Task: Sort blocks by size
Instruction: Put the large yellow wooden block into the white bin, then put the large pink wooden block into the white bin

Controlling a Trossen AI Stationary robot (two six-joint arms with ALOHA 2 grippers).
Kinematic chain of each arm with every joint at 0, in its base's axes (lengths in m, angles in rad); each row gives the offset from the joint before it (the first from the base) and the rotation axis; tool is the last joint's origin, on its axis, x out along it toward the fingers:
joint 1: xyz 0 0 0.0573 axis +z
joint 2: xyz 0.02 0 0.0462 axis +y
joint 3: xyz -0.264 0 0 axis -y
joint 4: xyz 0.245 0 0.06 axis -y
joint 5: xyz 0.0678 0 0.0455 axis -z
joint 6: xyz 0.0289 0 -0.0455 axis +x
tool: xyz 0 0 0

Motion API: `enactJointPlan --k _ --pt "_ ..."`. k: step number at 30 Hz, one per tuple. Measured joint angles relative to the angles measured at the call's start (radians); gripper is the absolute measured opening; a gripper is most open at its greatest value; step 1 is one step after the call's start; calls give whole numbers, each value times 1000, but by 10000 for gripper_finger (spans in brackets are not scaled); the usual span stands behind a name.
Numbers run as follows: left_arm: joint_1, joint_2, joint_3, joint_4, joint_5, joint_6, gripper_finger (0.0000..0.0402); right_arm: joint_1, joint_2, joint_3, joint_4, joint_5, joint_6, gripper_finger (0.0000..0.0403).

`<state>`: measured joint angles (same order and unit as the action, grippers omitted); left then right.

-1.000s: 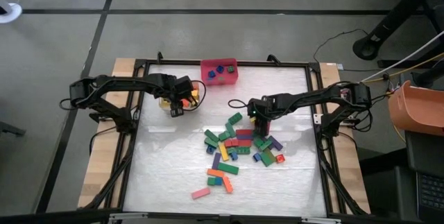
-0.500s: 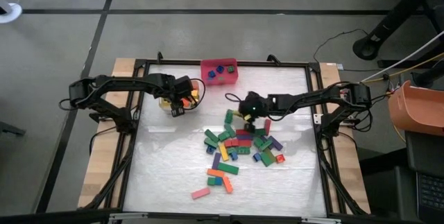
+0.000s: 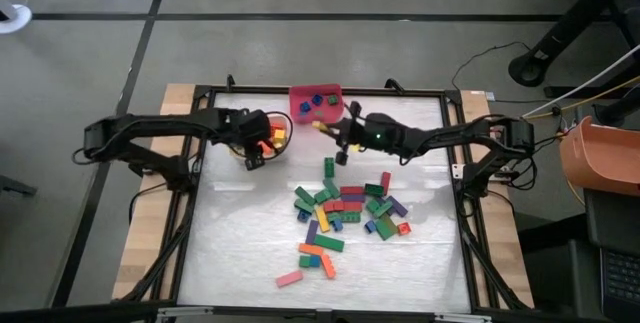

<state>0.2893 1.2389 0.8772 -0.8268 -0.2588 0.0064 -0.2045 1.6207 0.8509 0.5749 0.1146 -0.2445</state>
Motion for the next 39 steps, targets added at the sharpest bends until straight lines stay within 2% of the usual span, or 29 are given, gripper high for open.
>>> enactJointPlan --k 5,9,13,16,21,25,29,34,39 --pt "-41 -96 0 2 0 -69 172 -6 0 0 99 7 0 82" --pt "-87 -149 0 13 2 -133 172 -6 35 17 176 6 -53 74" --pt "-145 -167 0 29 8 -196 172 -6 136 113 195 -41 -115 56" --pt "-186 -167 1 31 9 -234 172 -6 234 214 193 -97 -152 62" --pt "-241 -167 1 26 9 -309 172 -6 385 409 112 -160 -178 95" --pt "-273 -167 1 23 9 -374 172 -6 477 539 -13 -160 -217 102" --pt "-304 -167 1 25 8 -404 172 -6 546 633 -50 -154 -236 104" --pt "-342 -164 1 32 8 -424 172 -6 568 658 -89 -151 -242 105" --pt "-411 -155 -4 81 8 -456 172 -18 525 658 -203 -151 -292 105"
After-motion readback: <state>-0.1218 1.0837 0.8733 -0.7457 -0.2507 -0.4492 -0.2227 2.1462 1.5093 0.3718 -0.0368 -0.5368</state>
